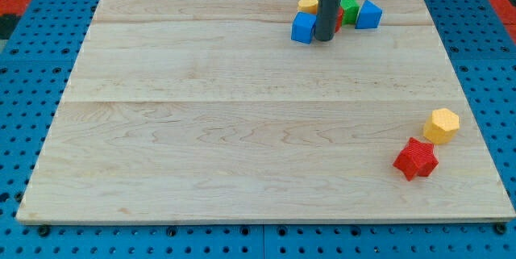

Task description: Point at the yellow hexagon

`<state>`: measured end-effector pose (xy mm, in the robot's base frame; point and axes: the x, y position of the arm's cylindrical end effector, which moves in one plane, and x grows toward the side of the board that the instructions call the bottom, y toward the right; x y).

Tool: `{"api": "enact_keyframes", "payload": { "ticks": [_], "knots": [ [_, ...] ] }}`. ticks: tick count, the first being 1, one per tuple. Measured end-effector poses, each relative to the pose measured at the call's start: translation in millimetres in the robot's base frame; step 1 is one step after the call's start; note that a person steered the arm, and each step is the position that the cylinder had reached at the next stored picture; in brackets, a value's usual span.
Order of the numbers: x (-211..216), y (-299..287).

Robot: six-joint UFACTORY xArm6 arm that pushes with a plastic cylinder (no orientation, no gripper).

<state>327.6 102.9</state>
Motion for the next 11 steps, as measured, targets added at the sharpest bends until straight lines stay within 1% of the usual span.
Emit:
{"api": "enact_keyframes", "payload": {
  "ticks": [1, 2, 3, 4, 5, 6, 7, 8, 9, 10, 11],
  "knots": [
    [14, -26],
    [5, -50],
    [-15, -31],
    [-10, -15],
    [48, 49],
    [102, 161],
    [188, 210],
    [212, 209],
    [190, 162],
    [150, 119],
    [107, 61]
  ]
}}
